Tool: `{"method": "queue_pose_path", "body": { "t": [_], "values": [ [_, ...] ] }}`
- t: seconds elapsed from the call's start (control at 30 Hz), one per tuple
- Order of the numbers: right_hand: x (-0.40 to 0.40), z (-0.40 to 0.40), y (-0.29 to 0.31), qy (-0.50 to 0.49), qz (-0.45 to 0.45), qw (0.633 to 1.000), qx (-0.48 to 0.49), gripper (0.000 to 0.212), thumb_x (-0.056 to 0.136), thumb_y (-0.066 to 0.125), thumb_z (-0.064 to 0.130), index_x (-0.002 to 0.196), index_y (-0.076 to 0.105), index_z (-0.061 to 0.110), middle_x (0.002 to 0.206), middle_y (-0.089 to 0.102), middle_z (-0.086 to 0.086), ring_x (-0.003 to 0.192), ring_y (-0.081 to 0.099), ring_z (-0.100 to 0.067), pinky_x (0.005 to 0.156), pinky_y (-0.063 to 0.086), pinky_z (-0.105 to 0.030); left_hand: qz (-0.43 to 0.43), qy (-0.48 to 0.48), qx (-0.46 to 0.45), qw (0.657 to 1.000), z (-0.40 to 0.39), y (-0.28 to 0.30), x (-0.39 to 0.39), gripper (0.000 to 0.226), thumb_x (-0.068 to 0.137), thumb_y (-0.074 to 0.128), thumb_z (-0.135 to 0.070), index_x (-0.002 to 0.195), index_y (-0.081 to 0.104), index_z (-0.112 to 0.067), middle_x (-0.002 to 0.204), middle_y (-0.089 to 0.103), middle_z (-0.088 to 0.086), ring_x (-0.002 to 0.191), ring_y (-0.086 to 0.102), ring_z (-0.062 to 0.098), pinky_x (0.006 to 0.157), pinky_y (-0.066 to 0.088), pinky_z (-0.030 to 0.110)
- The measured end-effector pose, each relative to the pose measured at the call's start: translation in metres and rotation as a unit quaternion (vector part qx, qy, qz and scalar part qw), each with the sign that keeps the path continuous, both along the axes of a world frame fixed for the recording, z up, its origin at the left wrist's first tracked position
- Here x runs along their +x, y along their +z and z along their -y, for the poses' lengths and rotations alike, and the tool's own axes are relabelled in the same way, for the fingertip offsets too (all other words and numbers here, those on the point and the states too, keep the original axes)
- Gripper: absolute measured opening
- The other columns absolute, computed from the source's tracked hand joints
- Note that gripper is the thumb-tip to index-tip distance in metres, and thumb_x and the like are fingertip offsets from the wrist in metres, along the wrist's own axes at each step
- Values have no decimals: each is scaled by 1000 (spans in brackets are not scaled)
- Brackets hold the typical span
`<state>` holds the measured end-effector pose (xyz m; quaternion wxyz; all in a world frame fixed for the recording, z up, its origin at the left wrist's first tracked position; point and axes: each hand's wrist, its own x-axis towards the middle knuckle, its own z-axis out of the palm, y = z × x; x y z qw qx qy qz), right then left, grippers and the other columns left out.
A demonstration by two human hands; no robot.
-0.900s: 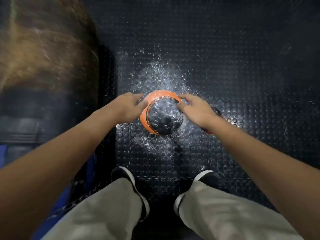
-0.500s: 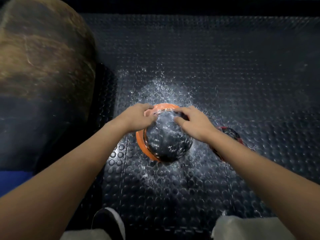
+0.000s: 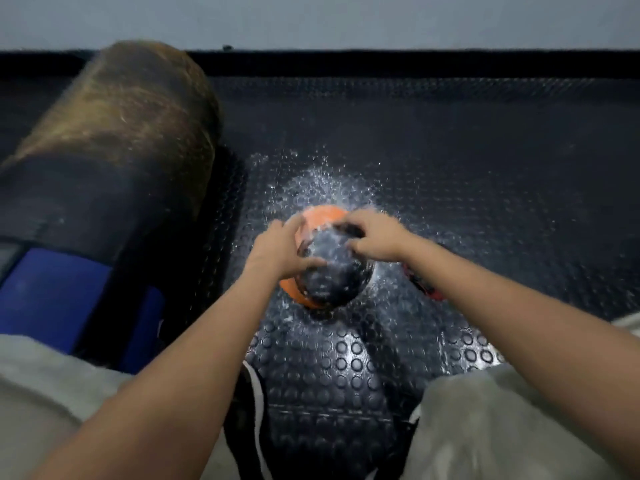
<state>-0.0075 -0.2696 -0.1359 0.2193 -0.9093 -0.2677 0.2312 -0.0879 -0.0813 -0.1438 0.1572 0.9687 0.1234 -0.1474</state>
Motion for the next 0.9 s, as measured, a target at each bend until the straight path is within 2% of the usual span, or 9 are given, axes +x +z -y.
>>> {"method": "queue_pose_path", "body": {
  "t": [0.17,0.23,0.3,0.4,0.43,0.6,0.67,0.73,0.9],
  "values": [
    [-21,-3,6,-21,-46,997,57,48,87,59,1,126,68,28,109,62,7,95,60,-14,73,51,-23,-31,30,-35,998,-13,10,-10,90,65,81,-67,138,51,-24,129,63,11,109,63,27,94,53,40],
    [-25,-4,3,-43,-57,994,88,42,87,65,3,123,70,25,108,63,8,97,61,-13,80,55,-25,-2,11,-21,1000,-12,13,-11,85,62,85,-63,129,56,-21,133,55,7,113,58,23,100,50,40],
    [-20,-1,-3,-92,-91,982,139,35,87,69,3,117,72,22,108,68,7,96,66,-16,80,58,-26,15,-7,-56,998,-9,14,-8,92,59,90,-56,135,52,-22,144,46,5,123,53,22,108,44,39],
    [-2,10,-18,-194,-98,960,178,31,90,61,0,112,69,21,108,67,0,82,63,-11,54,49,-11,-32,-47,-54,997,-6,12,2,112,56,87,-65,151,38,-32,148,48,5,129,52,26,108,43,43],
    [6,15,-25,-230,-89,954,169,32,91,58,1,115,68,21,111,65,-1,79,59,-7,51,46,-12,-41,-55,-33,997,-6,11,7,116,54,84,-72,153,36,-36,147,48,5,128,53,27,107,44,44],
    [39,53,-79,-350,-102,930,47,44,92,55,7,135,56,17,111,60,-2,74,57,-13,60,44,-26,-30,-77,39,996,2,10,20,120,50,60,-92,154,35,-36,138,52,9,121,58,30,102,47,46],
    [46,68,-101,-365,-106,925,-7,47,93,59,13,140,53,14,128,61,-9,101,63,-23,77,46,-27,-16,-73,60,995,6,8,22,120,51,48,-95,153,38,-33,134,54,11,117,60,30,100,49,45],
    [51,82,-124,-381,-116,916,-39,53,93,59,14,145,49,12,143,55,-15,126,55,-32,97,43,-29,1,-63,75,995,8,2,26,120,51,42,-99,151,41,-33,128,56,12,110,63,29,94,53,42],
    [47,100,-171,-383,-174,902,-98,65,94,58,16,155,36,16,153,38,-18,133,46,-38,107,42,-38,11,-44,77,996,12,-3,33,121,46,38,-102,146,45,-33,122,57,10,99,66,26,83,56,39]
  ]
}}
